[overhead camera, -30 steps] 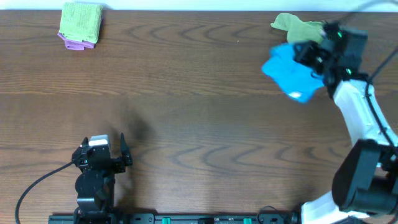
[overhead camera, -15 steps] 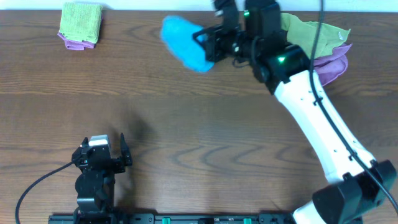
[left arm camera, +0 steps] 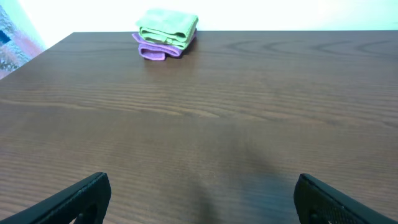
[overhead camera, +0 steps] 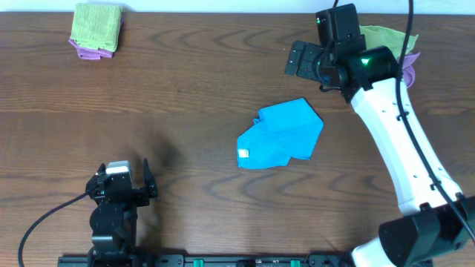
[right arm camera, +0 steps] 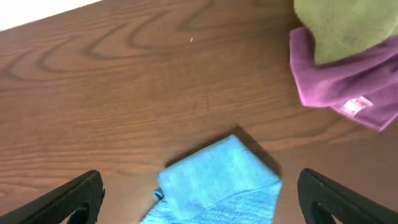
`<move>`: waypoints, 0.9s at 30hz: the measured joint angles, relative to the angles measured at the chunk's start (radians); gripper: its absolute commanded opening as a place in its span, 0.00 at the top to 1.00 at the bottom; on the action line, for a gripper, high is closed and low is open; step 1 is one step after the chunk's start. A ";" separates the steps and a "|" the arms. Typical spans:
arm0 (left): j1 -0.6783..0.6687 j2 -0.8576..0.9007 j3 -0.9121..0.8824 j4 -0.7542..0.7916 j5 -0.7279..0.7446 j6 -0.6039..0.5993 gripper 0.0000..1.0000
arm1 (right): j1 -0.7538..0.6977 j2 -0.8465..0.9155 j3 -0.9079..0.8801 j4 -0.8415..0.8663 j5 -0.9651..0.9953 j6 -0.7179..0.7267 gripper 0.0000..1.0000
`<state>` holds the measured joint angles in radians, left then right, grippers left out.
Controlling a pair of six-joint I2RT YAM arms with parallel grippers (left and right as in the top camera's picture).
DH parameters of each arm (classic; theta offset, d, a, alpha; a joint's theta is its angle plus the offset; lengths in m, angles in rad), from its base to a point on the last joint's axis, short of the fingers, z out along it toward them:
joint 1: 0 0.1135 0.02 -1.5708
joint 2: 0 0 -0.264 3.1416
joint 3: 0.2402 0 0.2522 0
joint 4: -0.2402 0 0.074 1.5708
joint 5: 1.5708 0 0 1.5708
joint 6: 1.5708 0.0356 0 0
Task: Fold the cloth
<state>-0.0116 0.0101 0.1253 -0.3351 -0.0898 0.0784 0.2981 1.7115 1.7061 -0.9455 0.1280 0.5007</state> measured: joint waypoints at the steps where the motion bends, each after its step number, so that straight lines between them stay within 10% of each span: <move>1: 0.000 0.000 0.000 0.000 0.000 0.000 0.05 | 0.001 0.000 0.000 0.001 0.004 -0.018 0.01; 13: 0.000 0.000 0.000 0.000 0.000 0.000 0.05 | 0.024 0.143 -0.197 0.006 -0.108 -0.335 0.32; 27: 0.000 0.000 0.000 0.000 0.000 0.000 0.05 | 0.256 0.253 -0.295 0.135 0.021 -0.523 0.32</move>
<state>-0.0116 0.0101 0.1253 -0.3351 -0.0898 0.0788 0.5541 1.9644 1.4113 -0.8108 0.1493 -0.0223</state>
